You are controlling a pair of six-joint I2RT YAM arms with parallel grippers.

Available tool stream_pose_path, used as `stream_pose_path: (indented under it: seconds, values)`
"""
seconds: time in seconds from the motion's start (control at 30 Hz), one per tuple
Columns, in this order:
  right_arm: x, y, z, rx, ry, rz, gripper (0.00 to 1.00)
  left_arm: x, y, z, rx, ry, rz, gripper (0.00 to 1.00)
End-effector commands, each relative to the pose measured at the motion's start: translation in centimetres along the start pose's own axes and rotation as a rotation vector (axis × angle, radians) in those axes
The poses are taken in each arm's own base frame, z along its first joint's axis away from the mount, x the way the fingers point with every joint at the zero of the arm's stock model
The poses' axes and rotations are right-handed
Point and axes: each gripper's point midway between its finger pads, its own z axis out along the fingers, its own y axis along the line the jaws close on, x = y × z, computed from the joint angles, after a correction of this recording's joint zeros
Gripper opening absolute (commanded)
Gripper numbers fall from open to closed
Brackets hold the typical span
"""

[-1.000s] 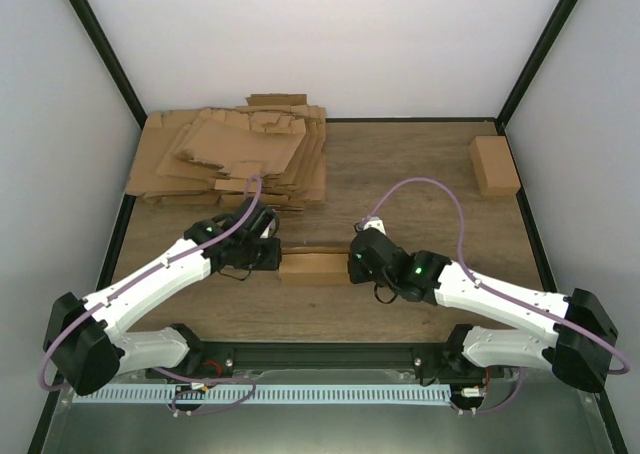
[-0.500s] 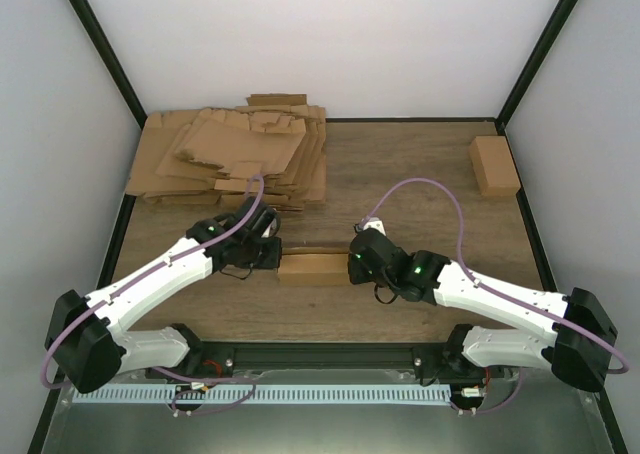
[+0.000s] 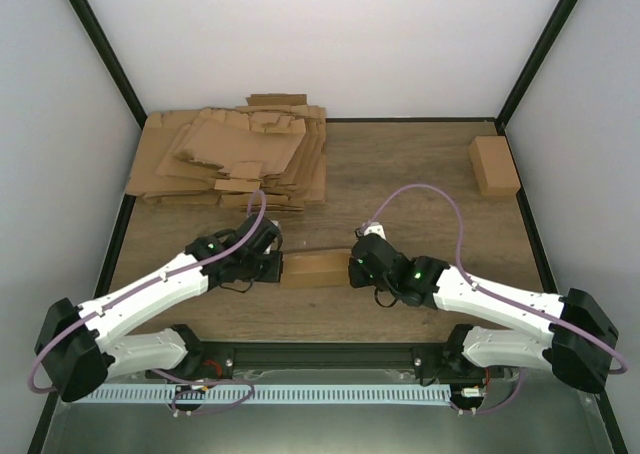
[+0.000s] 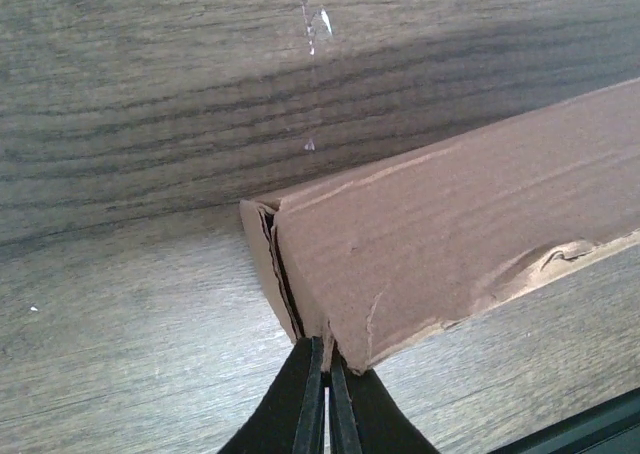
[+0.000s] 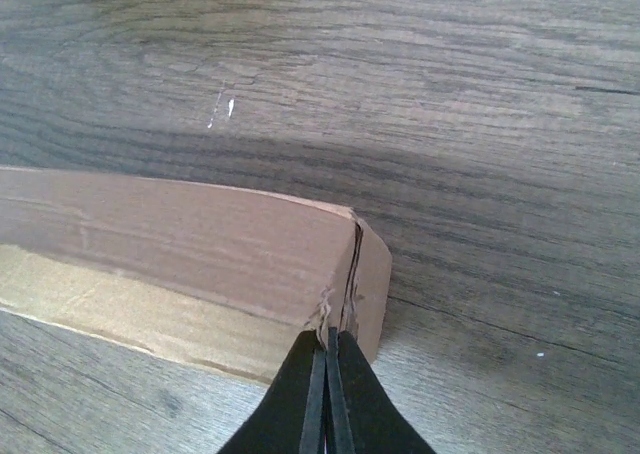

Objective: Fold the paper box

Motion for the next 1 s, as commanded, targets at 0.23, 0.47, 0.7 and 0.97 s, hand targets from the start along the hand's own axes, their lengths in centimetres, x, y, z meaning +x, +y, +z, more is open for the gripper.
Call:
stream_pose_path:
  seconds: [0.23, 0.47, 0.7, 0.97]
  values:
    - [3.1, -0.6, 0.5, -0.026, 0.08, -0.008, 0.02, 1.0, 0.0, 0.0, 0.037, -0.067, -0.002, 0.04]
    - [0.7, 0.4, -2.2, -0.083, 0.006, -0.014, 0.47, -0.2, -0.8, -1.7, 0.058, -0.104, -0.013, 0.3]
    - [-0.4, 1.5, -4.4, -0.137, 0.017, -0.042, 0.78, -1.6, -1.8, -4.7, 0.094, -0.147, -0.032, 0.61]
    - [-4.1, 2.4, -6.6, -0.339, 0.039, 0.022, 0.82, -3.4, -3.4, -7.4, 0.283, -0.157, -0.144, 0.83]
